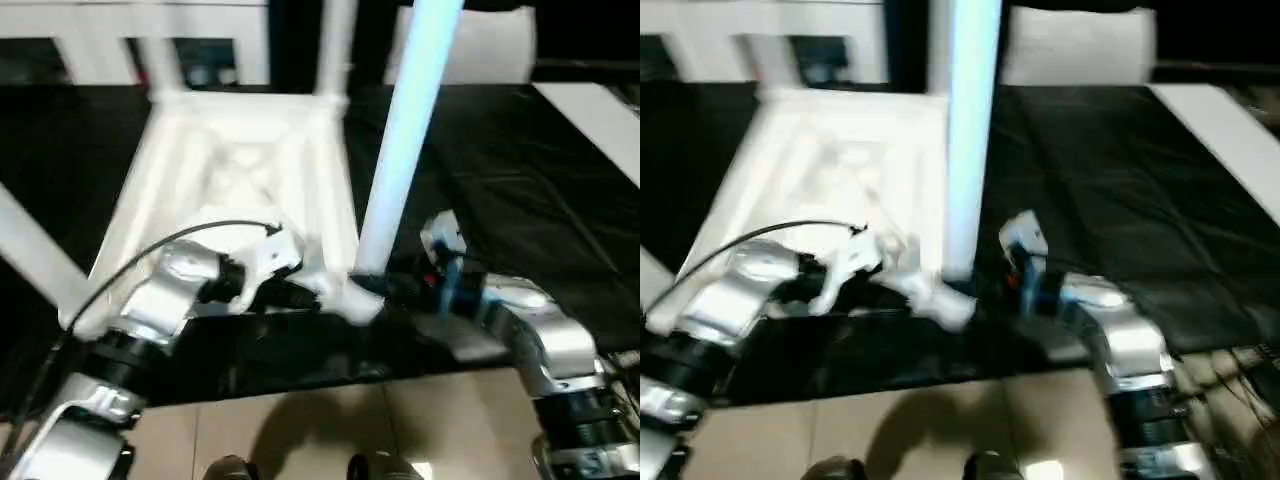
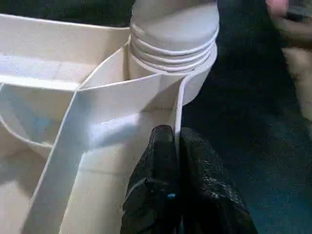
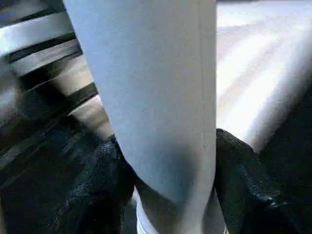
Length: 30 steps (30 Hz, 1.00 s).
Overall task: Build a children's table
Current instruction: Rotate leg to tighten
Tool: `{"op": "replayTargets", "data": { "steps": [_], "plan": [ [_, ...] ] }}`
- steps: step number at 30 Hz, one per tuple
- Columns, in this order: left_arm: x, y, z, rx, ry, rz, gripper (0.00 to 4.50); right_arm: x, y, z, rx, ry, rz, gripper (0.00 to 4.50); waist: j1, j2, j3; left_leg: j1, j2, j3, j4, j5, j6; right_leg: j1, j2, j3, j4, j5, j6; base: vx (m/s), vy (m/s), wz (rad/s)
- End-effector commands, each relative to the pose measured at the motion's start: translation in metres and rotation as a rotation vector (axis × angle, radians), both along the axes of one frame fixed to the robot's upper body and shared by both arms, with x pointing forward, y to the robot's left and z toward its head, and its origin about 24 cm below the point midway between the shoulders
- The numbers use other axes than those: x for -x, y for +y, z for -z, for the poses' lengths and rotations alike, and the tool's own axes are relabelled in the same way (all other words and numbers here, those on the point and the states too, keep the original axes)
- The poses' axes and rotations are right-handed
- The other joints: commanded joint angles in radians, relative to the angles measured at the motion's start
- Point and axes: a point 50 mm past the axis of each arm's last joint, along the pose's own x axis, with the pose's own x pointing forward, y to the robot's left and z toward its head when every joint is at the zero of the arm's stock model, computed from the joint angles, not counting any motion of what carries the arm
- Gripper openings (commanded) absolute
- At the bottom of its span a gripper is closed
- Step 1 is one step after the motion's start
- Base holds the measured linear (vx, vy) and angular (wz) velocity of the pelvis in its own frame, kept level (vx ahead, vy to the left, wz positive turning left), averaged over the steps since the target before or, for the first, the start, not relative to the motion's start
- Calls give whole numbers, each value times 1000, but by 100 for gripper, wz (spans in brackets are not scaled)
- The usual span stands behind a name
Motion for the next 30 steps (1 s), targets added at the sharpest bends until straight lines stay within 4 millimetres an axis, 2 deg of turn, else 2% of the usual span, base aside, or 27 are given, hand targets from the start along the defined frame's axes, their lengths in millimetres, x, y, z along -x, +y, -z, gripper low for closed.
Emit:
{"op": "replayTargets", "data": {
  "steps": [1,2,3,5,6,7,9,10,11,14,18,21,22,23,24,25,27,28,30],
  "plan": [
    [1,-40,-17,91,-66,52,0,10,47,11,-41,94,-91,206,11,-5,-59,-2,13,-4,-74,-179,-5,50,-61,29,-86,-346,-153,0,0,0],
    [0,-47,-17,96,-65,11,0,7,53,12,-39,106,-14,205,7,-8,-58,-1,12,-1,-74,-173,6,49,-58,31,-87,-319,-156,0,0,0],
    [-1,-53,-17,101,-69,-31,0,3,59,14,-38,119,65,205,6,-2,-57,1,14,0,-75,-164,3,46,-58,33,-85,-299,-162,0,0,0],
    [-4,-66,-19,105,-88,-116,0,-7,68,16,-16,132,245,205,-1,-2,-58,1,12,1,-76,-160,-9,46,-55,31,-86,-288,-168,0,0,0],
    [-4,-67,-19,105,-91,-124,0,-9,68,16,-12,133,264,205,-5,-1,-57,1,12,0,-77,-160,-10,45,-56,31,-87,-286,-171,0,0,0],
    [-4,-74,-20,116,-94,-152,0,-15,69,16,8,136,369,205,-6,3,-59,2,11,0,-77,-166,-16,47,-54,31,-87,-282,-169,0,0,0],
    [-3,-77,-20,116,-104,-144,0,-18,70,13,-24,127,386,205,-8,2,-62,1,10,0,-75,-166,-7,50,-53,31,-86,-245,-166,0,0,0],
    [-2,-77,-19,112,-109,-138,0,-19,70,11,-25,110,379,205,-7,2,-63,2,11,1,-74,-156,4,51,-51,32,-83,-202,-168,0,0,0],
    [-2,-77,-18,109,-109,-134,0,-19,70,9,-20,89,378,260,-5,2,-63,1,9,3,-73,-141,14,52,-49,33,-80,-160,-173,0,0,0],
    [1,-68,-15,86,-118,-96,0,-18,62,6,-28,44,356,280,-2,4,-66,-1,9,3,-72,-119,27,59,-51,32,-75,-103,-188,0,0,0],
    [5,-51,-9,53,-116,-67,0,-17,40,7,7,-25,333,317,1,6,-69,1,13,4,-68,-97,43,63,-52,33,-68,-41,-216,0,0,0],
    [7,-38,-7,30,-114,-20,0,-14,22,6,17,-60,260,341,7,2,-73,3,13,8,-64,-71,64,66,-50,33,-60,24,-239,0,0,0],
    [7,-38,-7,30,-114,-20,0,-14,22,6,17,-60,260,341,10,3,-70,2,14,9,-64,-76,72,64,-51,33,-60,22,-243,0,0,0],
    [8,-29,-6,19,-105,18,0,-11,12,5,43,-85,186,350,13,6,-70,4,15,9,-65,-81,72,61,-51,33,-61,11,-244,0,0,0],
    [9,-27,-6,17,-105,28,0,-11,10,5,48,-89,172,359,17,2,-69,4,16,10,-65,-93,73,64,-52,34,-63,-10,-238,0,0,0],
    [11,-20,-4,-1,-96,79,0,-9,2,6,81,-106,109,370,22,6,-72,8,17,10,-64,-97,72,61,-53,33,-63,-23,-243,0,0,0],
    [14,-10,-3,-27,-92,152,0,-6,-6,4,87,-118,26,391,27,5,-70,7,18,9,-65,-110,71,61,-53,33,-64,-40,-241,0,0,0],
    [14,-10,-3,-27,-92,152,0,-6,-6,4,87,-118,26,391,28,5,-71,7,18,9,-64,-112,71,63,-54,33,-63,-41,-241,0,0,0],
    [16,-3,-5,-8,-71,204,0,-1,-10,1,74,-130,-107,391,29,4,-72,8,20,10,-64,-119,74,61,-54,32,-62,-50,-244,0,0,0]
  ]
}}
